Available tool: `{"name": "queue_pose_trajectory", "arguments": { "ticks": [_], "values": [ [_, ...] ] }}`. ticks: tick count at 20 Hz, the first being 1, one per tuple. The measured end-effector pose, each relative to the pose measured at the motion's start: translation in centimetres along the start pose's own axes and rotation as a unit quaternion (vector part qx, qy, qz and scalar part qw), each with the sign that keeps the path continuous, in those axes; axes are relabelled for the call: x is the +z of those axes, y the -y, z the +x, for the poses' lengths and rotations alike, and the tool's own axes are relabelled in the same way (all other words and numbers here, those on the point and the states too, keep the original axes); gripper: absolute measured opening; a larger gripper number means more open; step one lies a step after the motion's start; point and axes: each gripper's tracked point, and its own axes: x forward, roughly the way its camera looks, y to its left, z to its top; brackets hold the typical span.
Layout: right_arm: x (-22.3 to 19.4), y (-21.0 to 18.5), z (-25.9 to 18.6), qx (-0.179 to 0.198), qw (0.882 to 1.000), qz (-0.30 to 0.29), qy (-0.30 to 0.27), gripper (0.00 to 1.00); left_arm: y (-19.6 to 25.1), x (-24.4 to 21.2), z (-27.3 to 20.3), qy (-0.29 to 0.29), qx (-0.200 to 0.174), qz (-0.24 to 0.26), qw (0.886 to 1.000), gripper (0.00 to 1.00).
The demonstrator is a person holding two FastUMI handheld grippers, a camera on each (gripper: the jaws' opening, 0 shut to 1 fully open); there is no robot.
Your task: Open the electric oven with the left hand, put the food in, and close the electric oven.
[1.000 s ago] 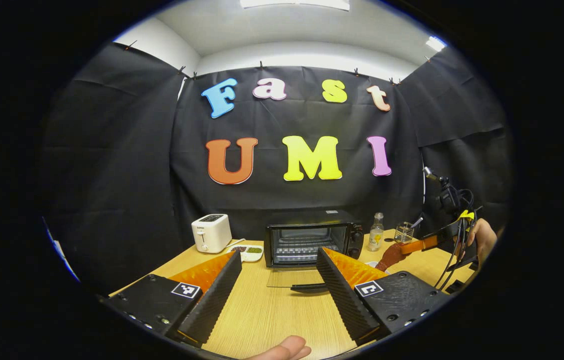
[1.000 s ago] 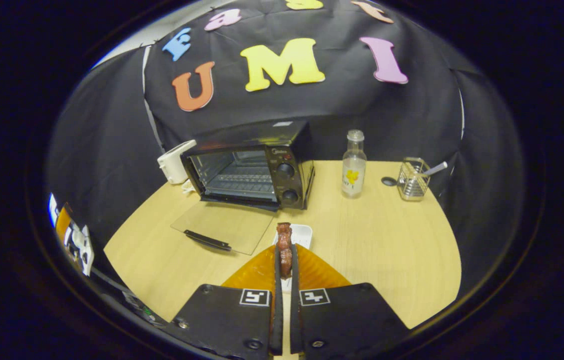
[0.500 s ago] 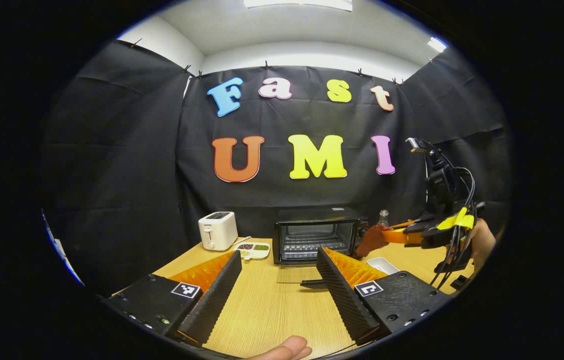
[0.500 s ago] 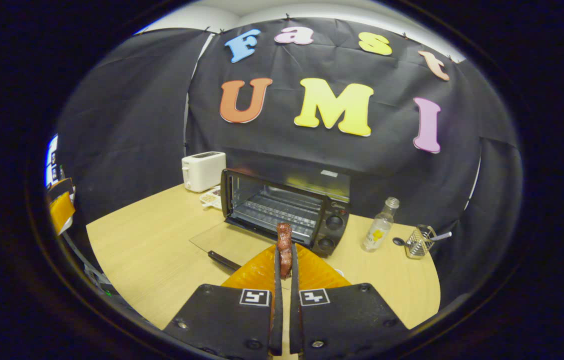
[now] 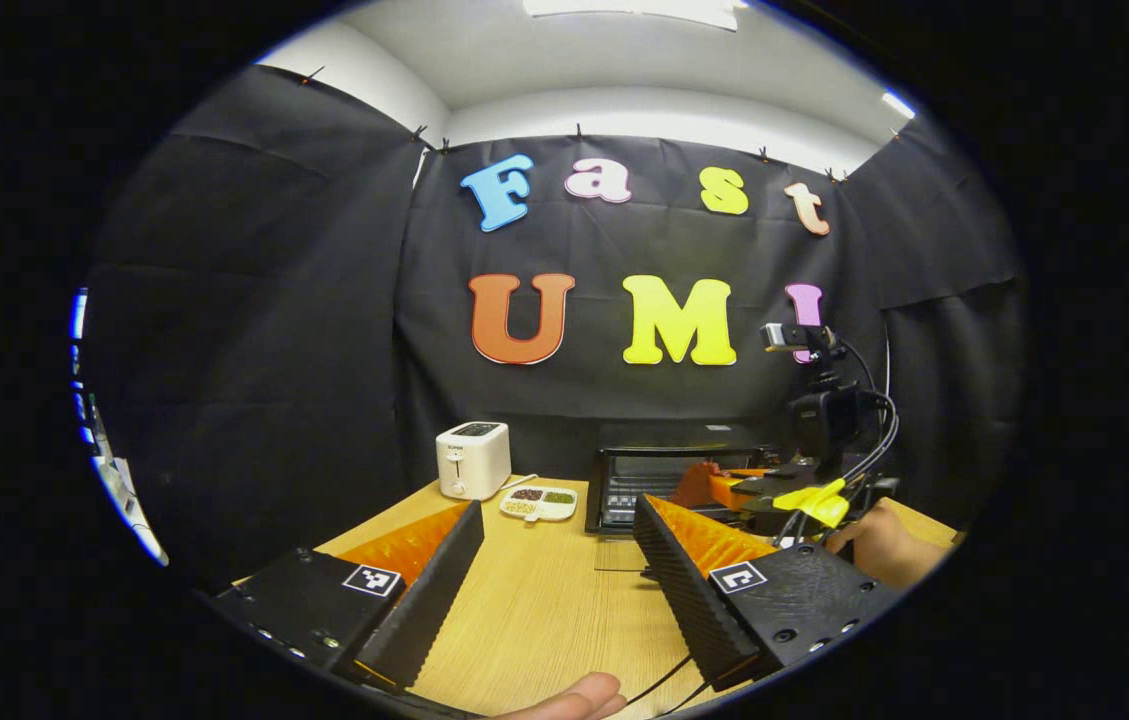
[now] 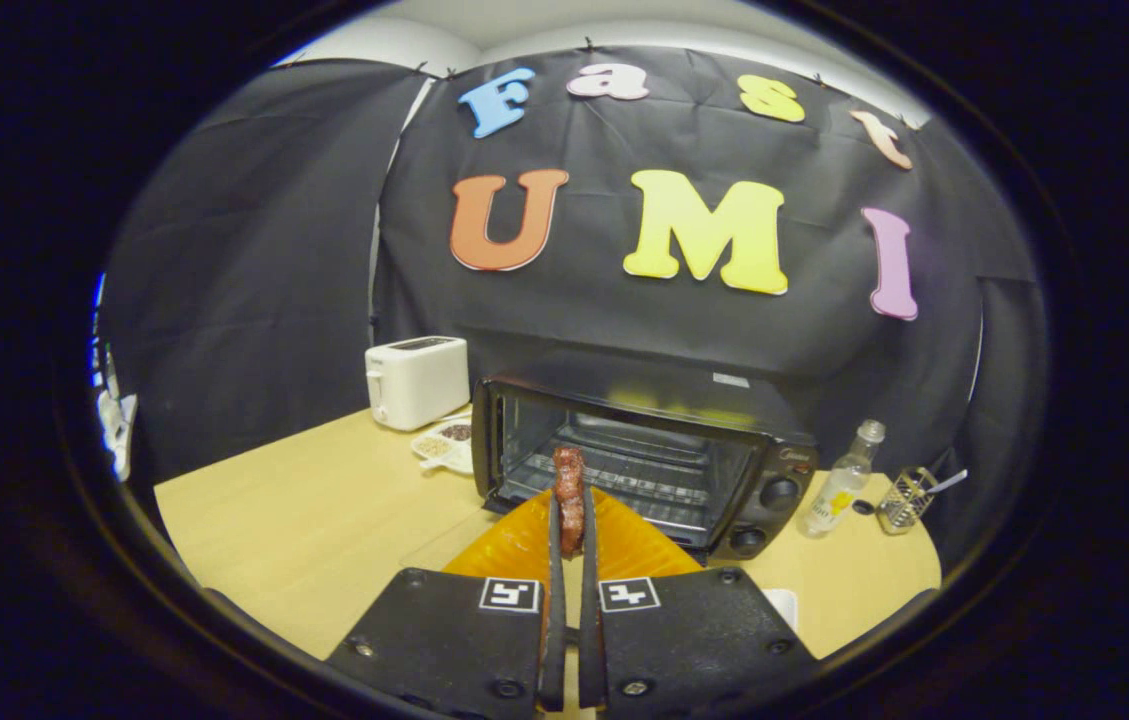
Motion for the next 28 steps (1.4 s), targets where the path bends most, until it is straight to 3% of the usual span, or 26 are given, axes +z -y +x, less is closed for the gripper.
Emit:
{"name": "queue_pose_trajectory", "arguments": {
  "ticks": [4, 6, 8, 11, 18, 21, 22, 23, 24, 25, 26, 27, 28],
  "values": [
    [0.1, 0.6, 5.3, -0.014, 0.996, 0.082, 0.011, 0.08, -0.6, -0.5, 0.8, 0.004, 0.003, -0.003, 1.0, 0.96],
    [-0.3, 1.3, 7.4, -0.021, 0.989, 0.145, 0.007, 0.09, -0.7, -0.8, 1.4, 0.002, -0.001, -0.001, 1.0, 0.96],
    [-0.5, 1.2, 9.6, -0.014, 0.974, 0.224, -0.001, 0.09, -1.5, -1.4, 1.6, -0.001, 0.005, -0.001, 1.0, 0.96],
    [-1.1, 1.6, 12.9, 0.002, 0.942, 0.335, -0.012, 0.08, -2.5, -1.8, 1.7, -0.007, 0.017, -0.006, 1.0, 0.96],
    [-1.9, 5.8, 18.4, -0.018, 0.903, 0.429, 0.012, 0.09, -5.1, -2.5, 1.2, -0.022, 0.033, -0.014, 0.999, 0.96],
    [-2.2, 6.2, 19.4, -0.028, 0.903, 0.428, 0.017, 0.12, -5.1, -2.2, 1.3, -0.02, 0.034, -0.013, 0.999, 0.95],
    [-2.2, 6.9, 19.5, -0.047, 0.909, 0.414, 0.025, 0.16, -4.9, -2.2, 1.3, -0.018, 0.031, -0.013, 0.999, 0.95],
    [-2.3, 7.7, 19.3, -0.066, 0.918, 0.39, 0.031, 0.14, -4.6, -2.2, 1.4, -0.018, 0.026, -0.014, 0.999, 0.95],
    [-2.6, 8.1, 19.3, -0.078, 0.927, 0.365, 0.031, 0.33, -4.2, -2.3, 1.3, -0.02, 0.021, -0.013, 0.999, 0.95],
    [-2.9, 8.3, 18.9, -0.087, 0.934, 0.346, 0.027, 0.27, -4.0, -2.5, 1.2, -0.022, 0.018, -0.013, 0.999, 0.95],
    [-3.3, 8.5, 18.5, -0.093, 0.938, 0.333, 0.022, 0.45, -3.7, -2.5, 1.3, -0.023, 0.014, -0.011, 1.0, 0.95],
    [-3.3, 8.5, 17.8, -0.092, 0.941, 0.325, 0.021, 0.4, -3.4, -2.4, 1.4, -0.026, 0.007, -0.007, 1.0, 0.95],
    [-3.0, 8.4, 16.9, -0.089, 0.944, 0.317, 0.022, 0.51, -3.0, -2.5, 1.4, -0.031, 0.003, -0.005, 1.0, 0.95]
  ]
}}
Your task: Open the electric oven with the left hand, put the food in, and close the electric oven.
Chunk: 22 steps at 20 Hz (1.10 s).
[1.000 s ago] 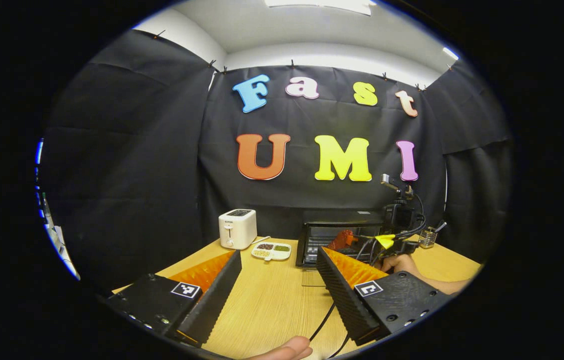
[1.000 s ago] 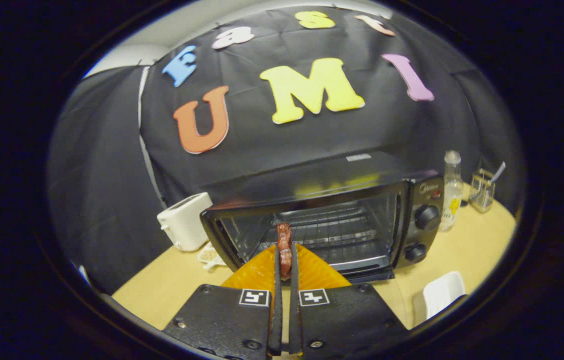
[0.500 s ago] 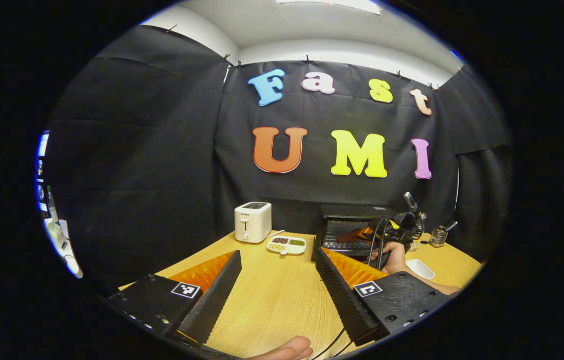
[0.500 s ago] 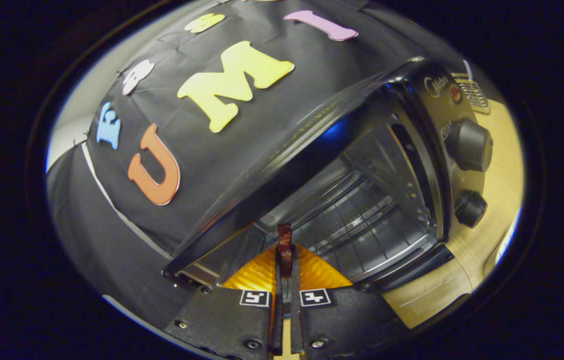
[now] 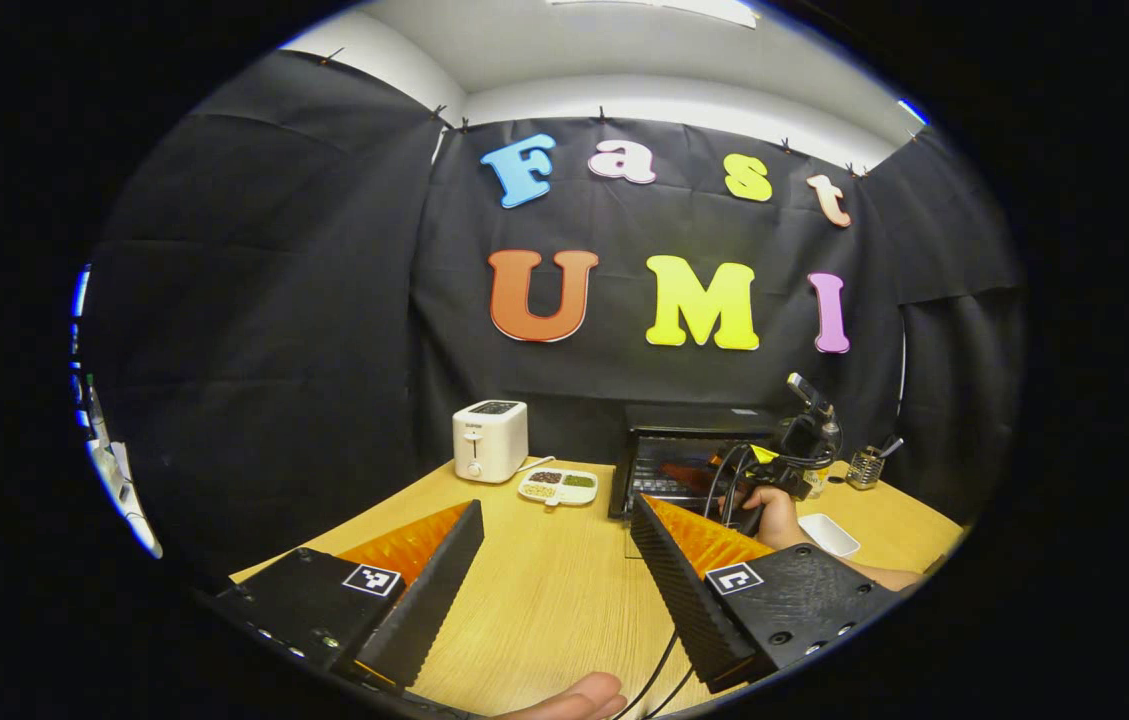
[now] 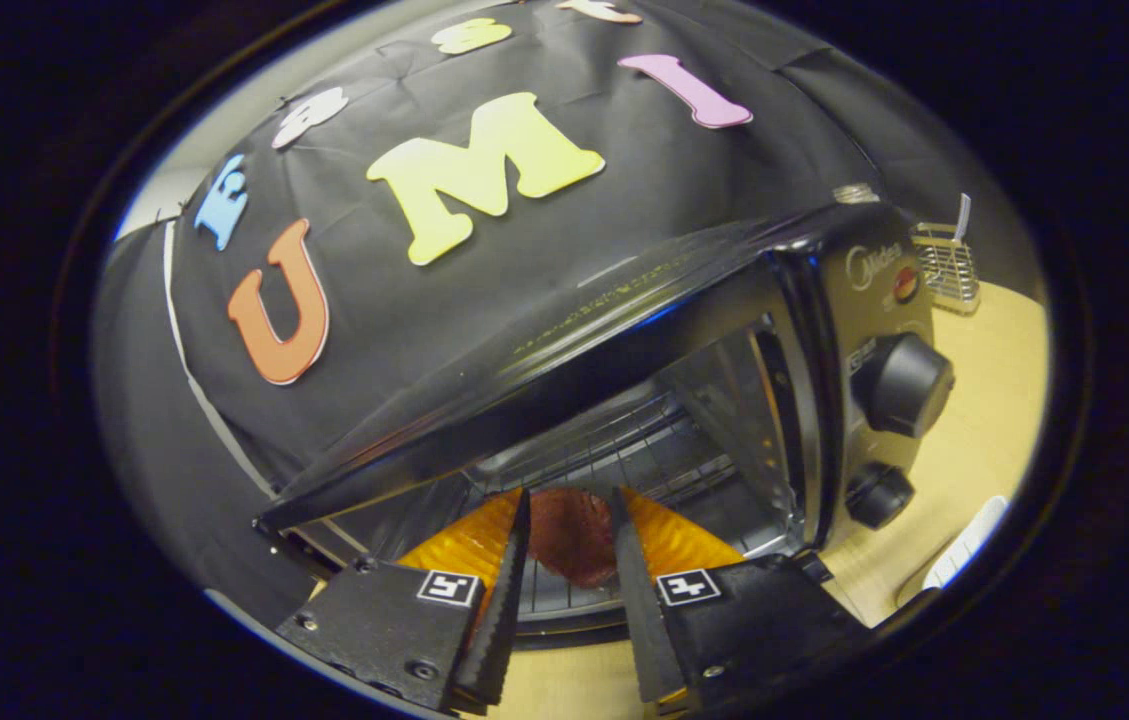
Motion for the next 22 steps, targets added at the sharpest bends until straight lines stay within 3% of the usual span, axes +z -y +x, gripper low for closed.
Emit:
{"name": "queue_pose_trajectory", "arguments": {
  "ticks": [3, 5, 6, 11, 14, 19, 20, 22],
  "values": [
    [-0.1, 0.1, -2.7, 0.006, 1.0, -0.026, -0.005, 0.65, 1.3, 0.6, -0.1, -0.002, -0.013, 0.005, 1.0, 0.95],
    [-0.5, 0.1, -4.5, 0.013, 0.999, -0.038, -0.017, 0.83, 2.1, 1.0, -0.4, 0.002, -0.019, 0.007, 1.0, 0.95],
    [-0.5, -0.1, -5.6, 0.019, 0.998, -0.05, -0.021, 0.85, 2.5, 1.4, -0.6, 0.005, -0.02, 0.012, 1.0, 0.95],
    [0.2, -1.4, -13.1, 0.067, 0.991, -0.116, -0.024, 0.92, 3.7, 3.5, -1.7, 0.029, -0.018, 0.022, 0.999, 0.95],
    [2.4, -0.8, -18.2, 0.082, 0.986, -0.142, 0.002, 0.96, 4.4, 4.3, -2.0, 0.037, -0.024, 0.022, 0.999, 0.95],
    [6.9, 2.1, -26.7, 0.075, 0.979, -0.182, 0.045, 1.0, 4.8, 5.1, -0.8, 0.047, -0.021, 0.015, 0.999, 0.94],
    [8.0, 2.8, -28.3, 0.071, 0.978, -0.189, 0.058, 0.96, 5.3, 4.8, -0.3, 0.044, -0.026, 0.014, 0.999, 0.94],
    [10.1, 3.8, -31.7, 0.064, 0.975, -0.196, 0.08, 1.0, 6.3, 4.1, 0.9, 0.035, -0.035, 0.016, 0.999, 0.94]
  ]
}}
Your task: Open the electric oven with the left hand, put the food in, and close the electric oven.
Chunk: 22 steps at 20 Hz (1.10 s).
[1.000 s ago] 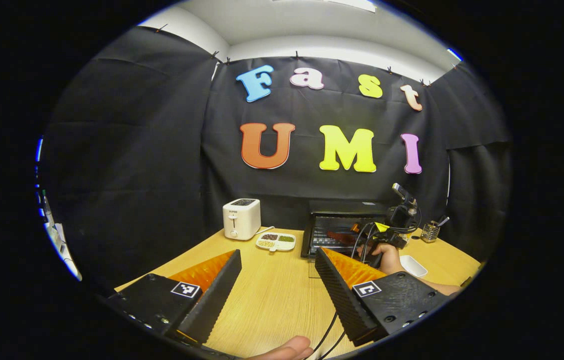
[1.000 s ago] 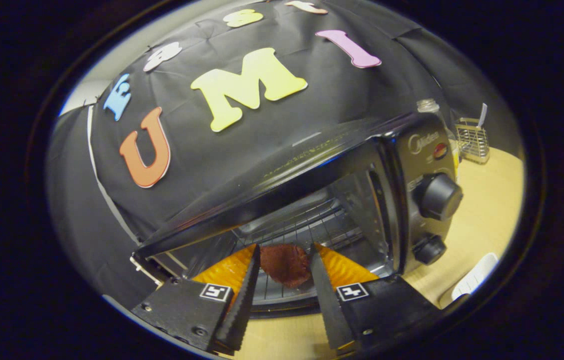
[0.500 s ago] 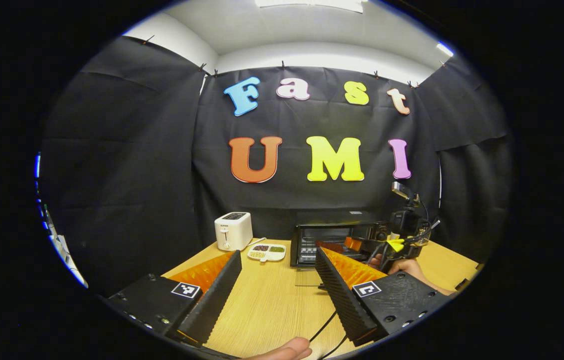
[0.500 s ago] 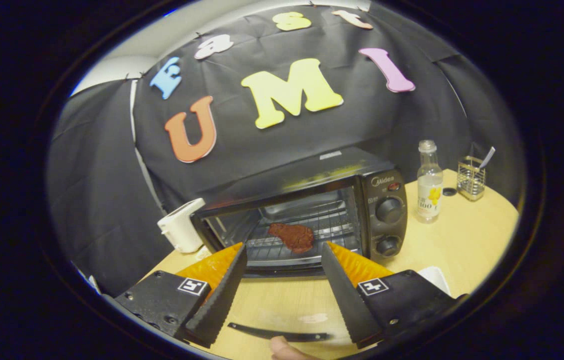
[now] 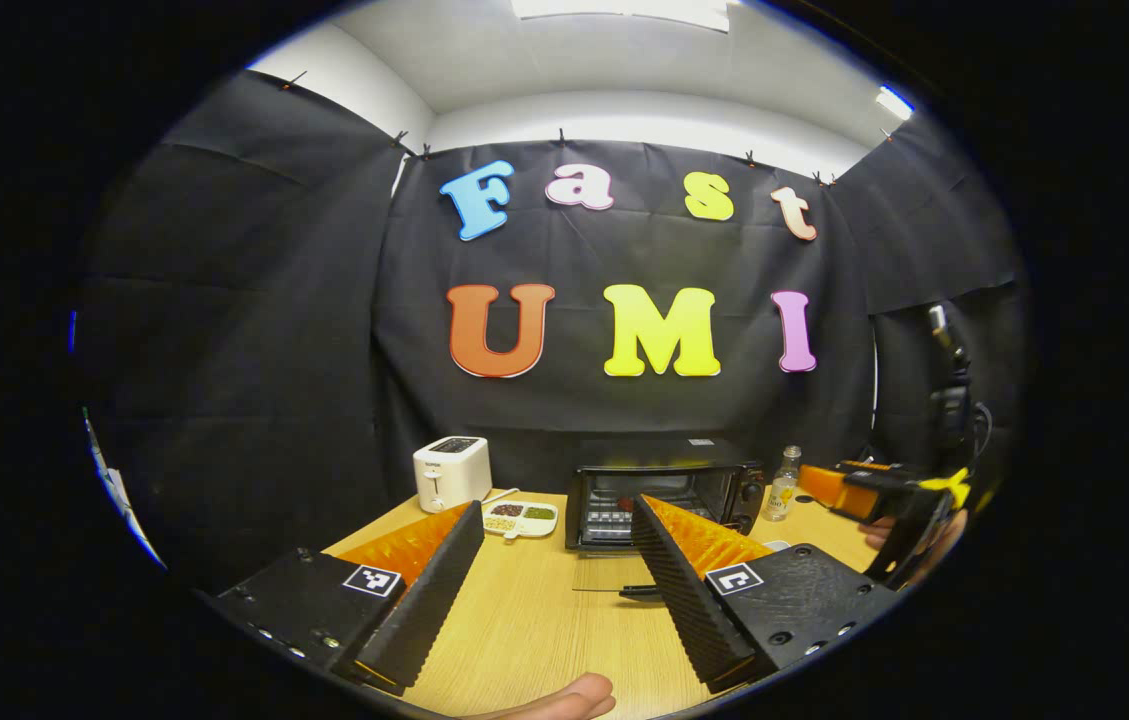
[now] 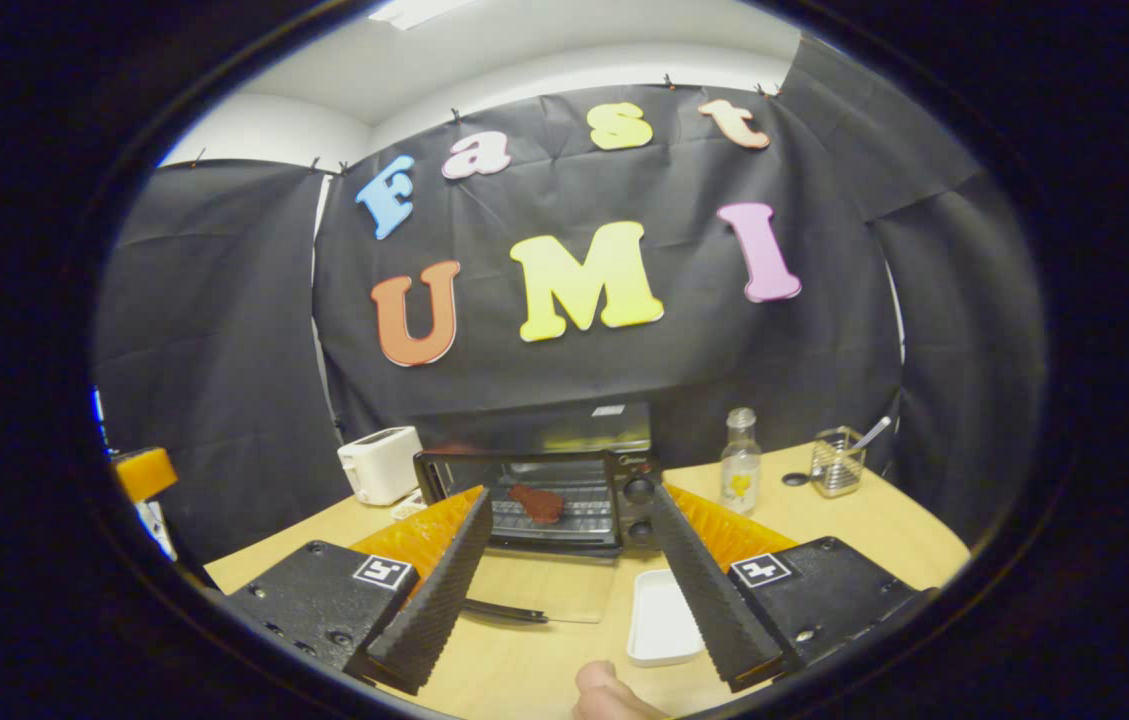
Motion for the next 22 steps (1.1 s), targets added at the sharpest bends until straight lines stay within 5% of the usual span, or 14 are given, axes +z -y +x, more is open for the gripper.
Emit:
{"name": "queue_pose_trajectory", "arguments": {
  "ticks": [6, 10, 17, 22],
  "values": [
    [7.3, 3.8, -9.7, -0.037, 0.996, -0.017, 0.083, 0.96, 4.9, -4.3, 4.3, -0.015, -0.047, -0.002, 0.999, 0.95],
    [8.8, 5.1, -13.9, -0.061, 0.994, -0.045, 0.084, 0.95, 9.1, -9.6, 7.2, -0.052, -0.081, -0.013, 0.995, 0.95],
    [8.5, 4.7, -16.1, -0.066, 0.993, -0.065, 0.067, 0.96, 11.2, -18.4, 10.0, -0.154, -0.072, 0.033, 0.985, 0.95],
    [8.0, 4.1, -16.0, -0.056, 0.995, -0.054, 0.057, 1.0, 12.9, -22.1, 11.0, -0.194, -0.085, 0.016, 0.977, 0.95]
  ]
}}
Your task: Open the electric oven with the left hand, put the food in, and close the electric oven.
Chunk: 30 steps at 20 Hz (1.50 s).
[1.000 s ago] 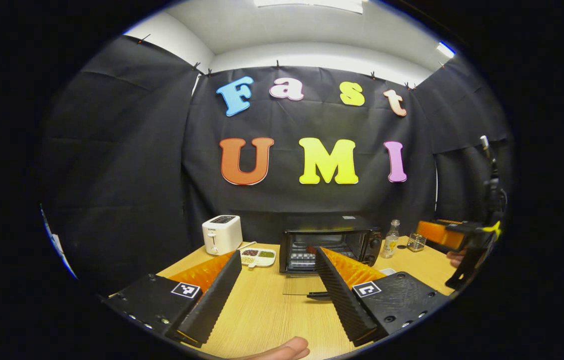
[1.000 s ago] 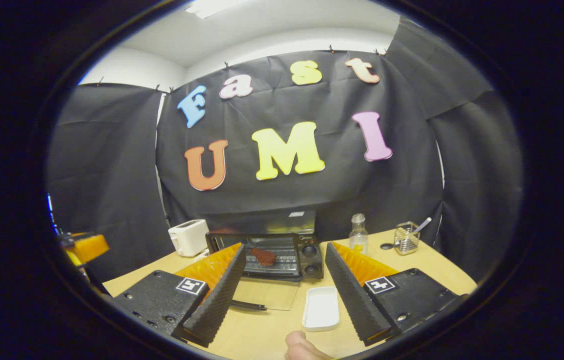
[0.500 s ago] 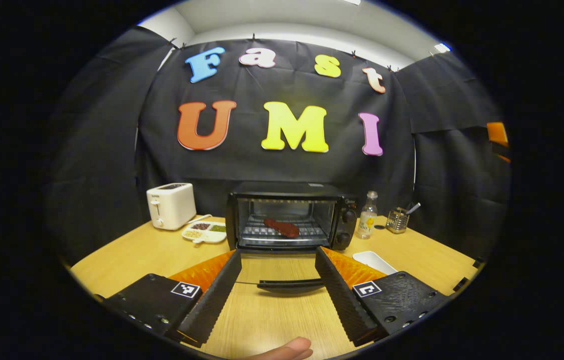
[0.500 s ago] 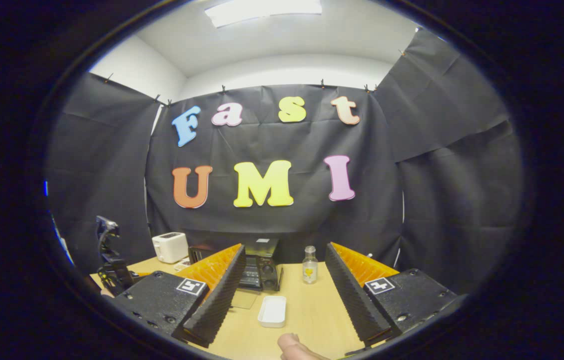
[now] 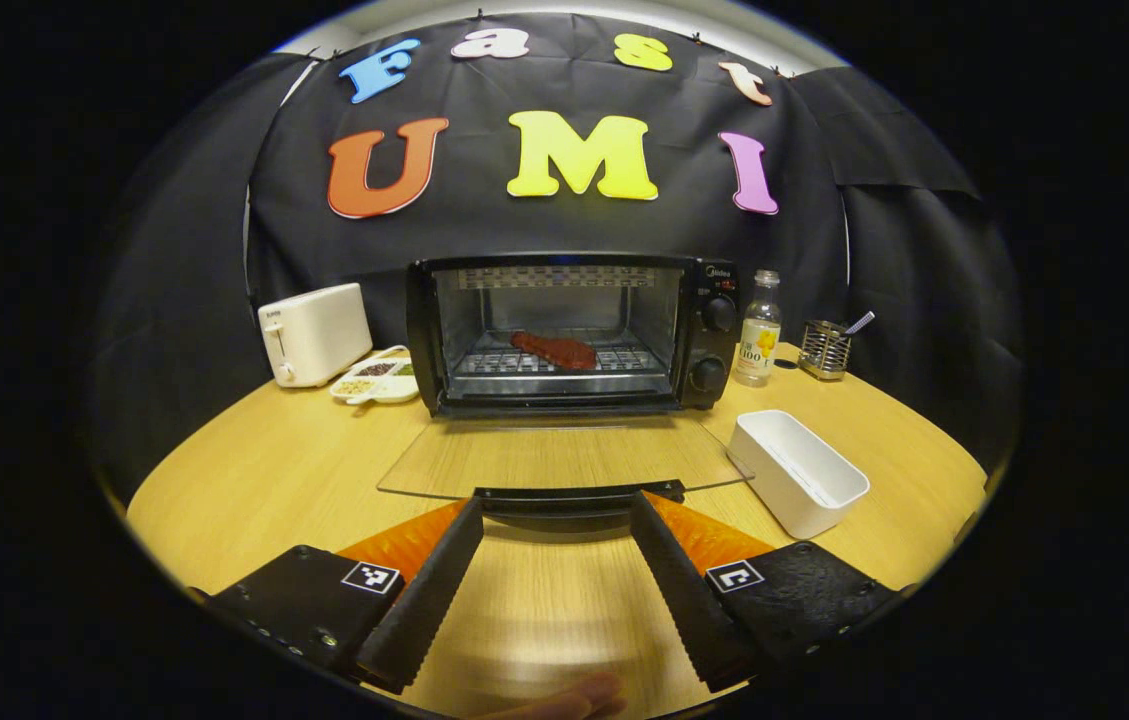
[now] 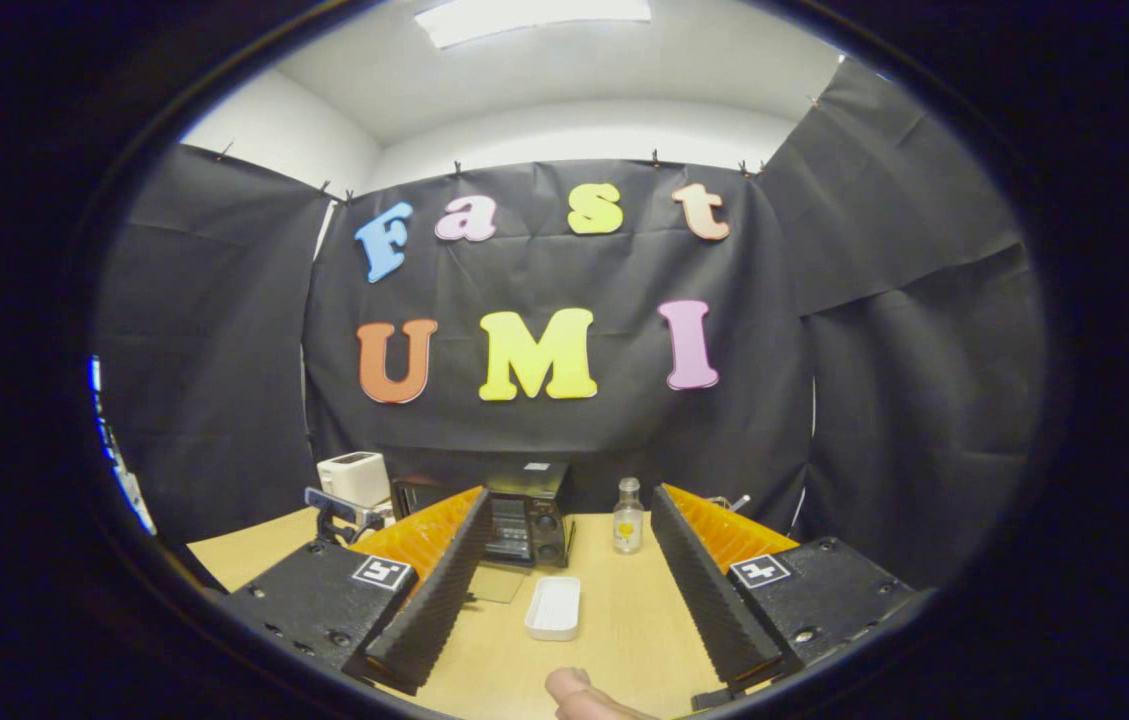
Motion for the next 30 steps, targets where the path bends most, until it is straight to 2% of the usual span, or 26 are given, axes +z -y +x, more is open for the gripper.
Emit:
{"name": "queue_pose_trajectory", "arguments": {
  "ticks": [4, 5, 6, 10, 13, 16, 25, 26, 29, 30],
  "values": [
    [0.0, 0.7, -0.2, -0.005, 1.0, 0.0, -0.002, 1.0, 0.3, -2.3, 1.5, -0.037, 0.0, 0.01, 0.999, 0.95],
    [0.1, 0.8, -0.3, -0.006, 1.0, 0.001, 0.0, 0.96, 0.2, -2.3, 1.8, -0.033, 0.002, 0.006, 0.999, 0.96],
    [0.2, 0.9, -0.4, -0.008, 1.0, 0.0, 0.001, 1.0, 0.2, -1.9, 2.0, -0.027, 0.003, 0.004, 1.0, 0.96],
    [0.2, 1.0, -0.7, -0.007, 1.0, 0.0, 0.005, 1.0, -0.3, -1.4, 2.7, -0.021, 0.006, -0.001, 1.0, 0.96],
    [0.1, 0.9, -0.8, -0.004, 1.0, 0.001, 0.004, 1.0, -0.1, -1.7, 2.9, -0.035, -0.005, -0.001, 0.999, 0.96],
    [-0.1, 0.8, -0.8, -0.002, 1.0, 0.004, 0.001, 1.0, -0.4, -2.3, 3.3, -0.052, 0.002, 0.013, 0.999, 0.96],
    [-0.5, 0.0, -0.7, 0.004, 1.0, -0.011, 0.001, 1.0, -0.4, -1.8, 3.1, -0.042, 0.001, 0.024, 0.999, 0.95],
    [-0.5, -0.1, -0.6, 0.006, 1.0, -0.013, 0.001, 0.96, -0.3, -1.7, 3.1, -0.043, 0.001, 0.025, 0.999, 0.95],
    [-0.4, -0.3, -0.7, 0.008, 1.0, -0.017, 0.003, 0.96, -0.4, -1.0, 2.7, -0.033, 0.001, 0.026, 0.999, 0.95],
    [-0.3, -0.4, -0.6, 0.007, 1.0, -0.017, 0.004, 1.0, -0.3, -0.5, 2.5, -0.026, 0.001, 0.025, 0.999, 0.95]
  ]
}}
